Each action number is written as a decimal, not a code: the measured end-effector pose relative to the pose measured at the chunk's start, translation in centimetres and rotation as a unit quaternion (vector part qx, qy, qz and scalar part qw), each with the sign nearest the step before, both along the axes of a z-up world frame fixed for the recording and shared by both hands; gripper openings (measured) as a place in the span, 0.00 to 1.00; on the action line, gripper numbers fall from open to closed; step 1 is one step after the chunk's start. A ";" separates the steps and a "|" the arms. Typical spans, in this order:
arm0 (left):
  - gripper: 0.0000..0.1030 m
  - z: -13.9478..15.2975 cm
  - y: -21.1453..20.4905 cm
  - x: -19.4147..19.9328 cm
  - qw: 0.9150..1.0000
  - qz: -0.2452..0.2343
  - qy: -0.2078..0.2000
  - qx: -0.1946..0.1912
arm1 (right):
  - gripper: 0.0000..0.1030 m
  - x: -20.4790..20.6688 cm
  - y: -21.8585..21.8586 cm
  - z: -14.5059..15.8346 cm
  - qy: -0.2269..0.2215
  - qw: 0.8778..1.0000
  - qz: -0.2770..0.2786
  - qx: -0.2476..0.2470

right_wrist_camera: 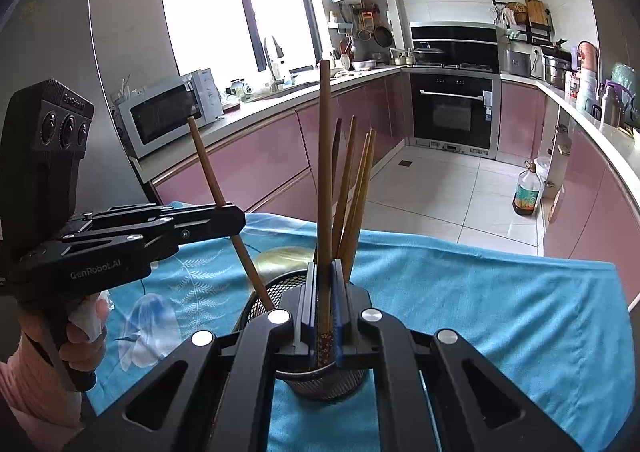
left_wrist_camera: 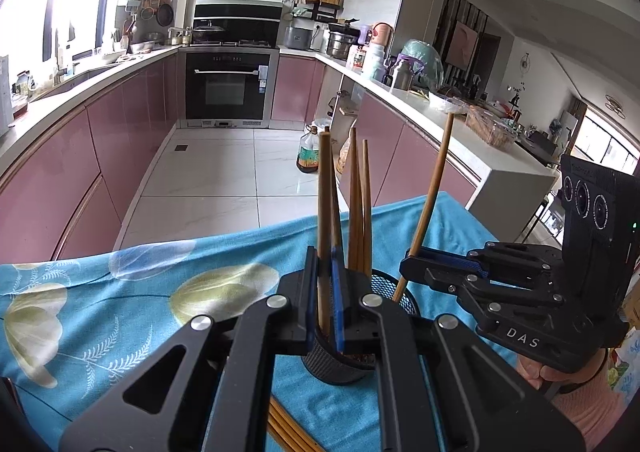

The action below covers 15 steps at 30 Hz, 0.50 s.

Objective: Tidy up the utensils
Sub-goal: 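Lower both chopsticks into the mesh holder and open both grippers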

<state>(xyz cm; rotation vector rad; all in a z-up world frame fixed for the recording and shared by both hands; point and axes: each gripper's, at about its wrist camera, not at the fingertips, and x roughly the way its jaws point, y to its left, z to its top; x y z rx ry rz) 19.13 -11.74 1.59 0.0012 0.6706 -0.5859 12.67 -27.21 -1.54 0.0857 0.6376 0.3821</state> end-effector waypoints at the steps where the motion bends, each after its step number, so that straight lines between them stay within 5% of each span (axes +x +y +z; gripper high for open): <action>1: 0.07 -0.1 0.0 0.2 1.000 0.000 0.002 -0.002 | 0.06 0.1 0.1 -0.1 0.003 1.000 -0.001 0.000; 15: 0.09 -1.8 0.0 1.3 1.000 0.008 0.012 0.009 | 0.08 1.7 -0.6 -1.3 0.026 0.999 -0.021 0.010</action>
